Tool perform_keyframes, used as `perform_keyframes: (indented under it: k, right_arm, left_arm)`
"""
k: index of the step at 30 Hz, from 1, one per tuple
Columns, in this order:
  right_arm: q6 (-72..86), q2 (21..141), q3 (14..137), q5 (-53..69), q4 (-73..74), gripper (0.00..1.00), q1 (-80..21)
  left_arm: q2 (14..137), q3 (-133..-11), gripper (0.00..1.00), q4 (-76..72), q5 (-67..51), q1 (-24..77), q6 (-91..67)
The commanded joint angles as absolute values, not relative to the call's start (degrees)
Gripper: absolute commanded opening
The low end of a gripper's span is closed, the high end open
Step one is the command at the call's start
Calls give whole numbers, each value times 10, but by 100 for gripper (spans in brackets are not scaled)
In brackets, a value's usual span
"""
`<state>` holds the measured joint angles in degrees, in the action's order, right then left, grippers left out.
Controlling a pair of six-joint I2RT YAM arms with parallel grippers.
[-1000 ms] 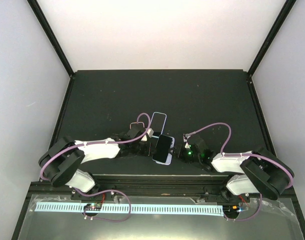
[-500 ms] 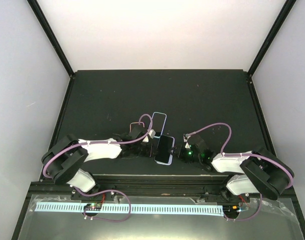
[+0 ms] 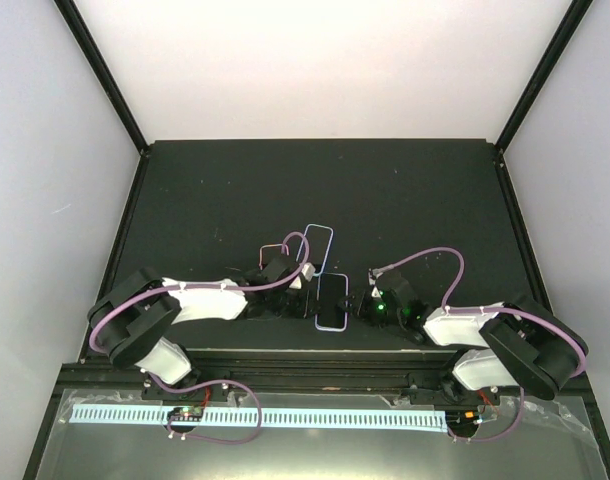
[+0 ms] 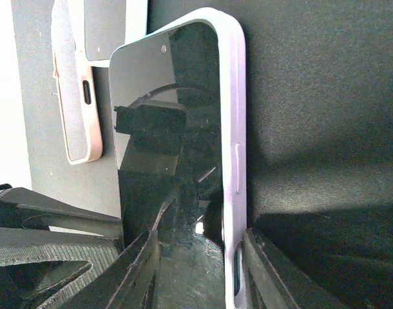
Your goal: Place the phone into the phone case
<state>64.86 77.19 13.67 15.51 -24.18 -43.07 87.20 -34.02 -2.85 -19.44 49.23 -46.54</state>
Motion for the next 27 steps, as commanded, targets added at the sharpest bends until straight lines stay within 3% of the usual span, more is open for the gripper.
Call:
perform_keyframes:
  k: [1,15,27]
  right_arm:
    - [656,773,134,167,-277,37,-440]
    - [609,703,155,95,-161,44,-438]
    - [597,760,189,101,-161,47,-438]
  left_arm:
    - [882,-357,17,-65,-212,511,-478]
    - [783,-324,33,-13,-140,469,-452]
    - [838,-327,26,-64,-186,453,-432]
